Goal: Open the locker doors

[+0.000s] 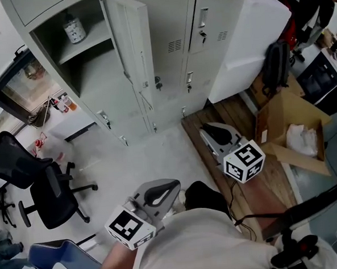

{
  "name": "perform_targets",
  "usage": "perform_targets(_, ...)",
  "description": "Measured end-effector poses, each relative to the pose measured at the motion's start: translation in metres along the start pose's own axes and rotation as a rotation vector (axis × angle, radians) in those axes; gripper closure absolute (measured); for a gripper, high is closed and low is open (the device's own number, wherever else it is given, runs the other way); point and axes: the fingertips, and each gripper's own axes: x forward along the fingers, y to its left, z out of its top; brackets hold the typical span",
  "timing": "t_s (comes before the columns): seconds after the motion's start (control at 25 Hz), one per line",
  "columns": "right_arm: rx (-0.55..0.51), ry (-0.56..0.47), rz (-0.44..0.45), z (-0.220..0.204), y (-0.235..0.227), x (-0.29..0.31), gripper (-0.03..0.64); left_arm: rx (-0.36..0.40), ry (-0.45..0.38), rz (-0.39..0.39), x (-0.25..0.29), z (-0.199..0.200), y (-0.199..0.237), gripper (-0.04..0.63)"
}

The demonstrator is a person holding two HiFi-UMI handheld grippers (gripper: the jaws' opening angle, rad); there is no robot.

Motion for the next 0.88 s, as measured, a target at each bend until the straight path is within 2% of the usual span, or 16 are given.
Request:
perform_targets(0.16, 0.016, 0.056, -0.032, -0.032, -0.019, 0.001, 0.568, -0.011, 0.007, -0.009, 0.007, -0.007, -0.002, 0.584)
perform_targets(0.4, 0.021, 0.061, -0.027, -0.05, -0.085, 0.033, 0.568, -0.016, 0.025, 0.057, 0.048, 0.001, 0.028, 0.584)
perform_targets(0.64, 0.005, 0.068, 0.014, -0.068, -0.179, 0.081, 0.568, -0.017, 0.018, 0.089, 0.134, 0.021, 0.056, 0.584)
perform_targets(0.88, 0.004, 0.127, 0.076, -0.106, -0.245, 0.128, 0.568, -0.042, 0.021, 0.121, 0.218, 0.025, 0.088, 0.584)
